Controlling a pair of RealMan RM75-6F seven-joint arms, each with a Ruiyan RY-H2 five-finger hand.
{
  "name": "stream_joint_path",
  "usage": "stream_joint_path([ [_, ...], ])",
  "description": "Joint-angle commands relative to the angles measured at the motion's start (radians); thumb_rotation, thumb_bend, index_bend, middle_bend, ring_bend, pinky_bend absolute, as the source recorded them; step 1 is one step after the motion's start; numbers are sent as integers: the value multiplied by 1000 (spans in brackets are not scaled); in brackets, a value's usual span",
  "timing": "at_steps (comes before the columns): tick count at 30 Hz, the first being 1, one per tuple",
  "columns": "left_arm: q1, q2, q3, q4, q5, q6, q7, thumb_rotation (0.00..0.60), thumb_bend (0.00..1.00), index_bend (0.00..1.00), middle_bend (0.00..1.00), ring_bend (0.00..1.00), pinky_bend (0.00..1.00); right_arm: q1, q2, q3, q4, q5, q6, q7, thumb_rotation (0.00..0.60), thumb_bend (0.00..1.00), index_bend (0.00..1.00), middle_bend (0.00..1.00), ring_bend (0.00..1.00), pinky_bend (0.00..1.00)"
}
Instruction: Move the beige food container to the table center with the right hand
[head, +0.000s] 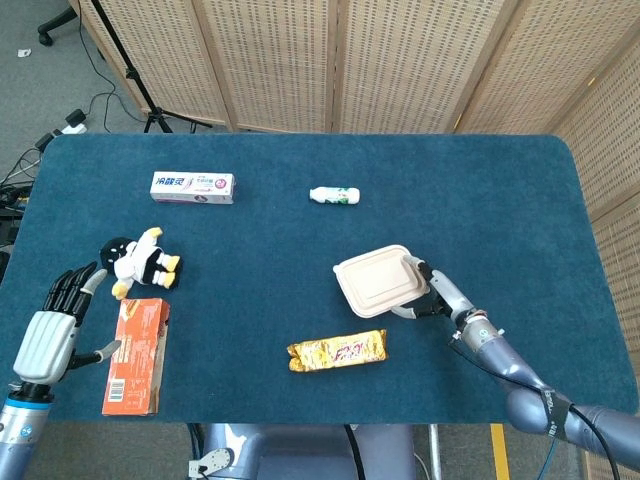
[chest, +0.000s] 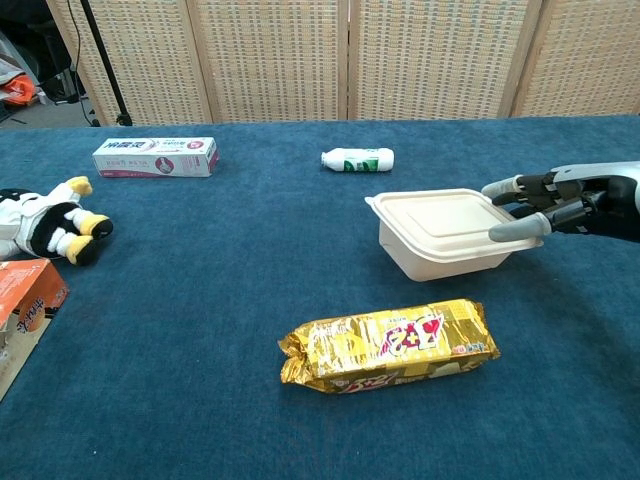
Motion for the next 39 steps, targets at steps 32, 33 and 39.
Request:
stream_joint_path([
  [32,6,21,-1,-10,10,21,-37,600,111,0,0,0,2,64,-45,-2,-158,166,101,-222,600,234,41,0,0,42],
  [33,7,22,-1,-10,11,22,-37,600,110,0,0,0,2,66,-47,-2,-160,170,104,-227,600,234,41,0,0,42],
  [39,8,26,-1,-11,12,25,-45,600,111,0,0,0,2,76,-62,-2,-175,194,121,-255,600,234,41,0,0,42],
])
